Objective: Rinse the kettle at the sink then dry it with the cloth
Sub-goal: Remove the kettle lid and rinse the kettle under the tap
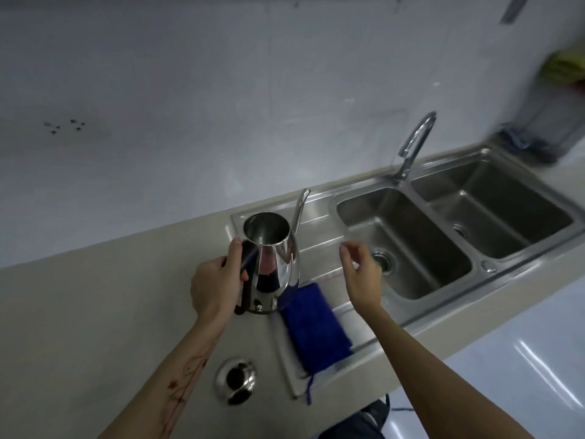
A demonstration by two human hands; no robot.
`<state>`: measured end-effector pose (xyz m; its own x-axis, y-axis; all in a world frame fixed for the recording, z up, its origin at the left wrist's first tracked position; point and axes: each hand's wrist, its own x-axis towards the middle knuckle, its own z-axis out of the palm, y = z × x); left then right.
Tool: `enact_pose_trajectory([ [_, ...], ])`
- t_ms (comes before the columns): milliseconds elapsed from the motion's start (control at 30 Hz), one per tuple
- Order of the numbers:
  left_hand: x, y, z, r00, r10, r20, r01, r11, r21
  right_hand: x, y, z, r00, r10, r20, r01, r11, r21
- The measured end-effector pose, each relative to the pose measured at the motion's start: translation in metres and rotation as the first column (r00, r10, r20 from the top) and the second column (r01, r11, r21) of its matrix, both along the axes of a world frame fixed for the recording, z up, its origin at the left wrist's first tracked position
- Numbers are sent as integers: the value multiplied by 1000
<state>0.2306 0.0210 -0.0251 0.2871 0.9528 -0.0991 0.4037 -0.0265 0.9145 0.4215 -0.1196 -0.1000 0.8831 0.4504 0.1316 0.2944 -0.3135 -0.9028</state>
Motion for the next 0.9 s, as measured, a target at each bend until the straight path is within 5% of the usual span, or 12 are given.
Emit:
enact_pose_trajectory([
  [467,268,-91,-13,998,30,-51,-30,1000,-9,318,-58,27,945,277,173,-211,922,-323],
  [900,404,-82,-32,967,76,-242,-106,988,-113,468,19,-8,757,649,75,-441,592,-674],
])
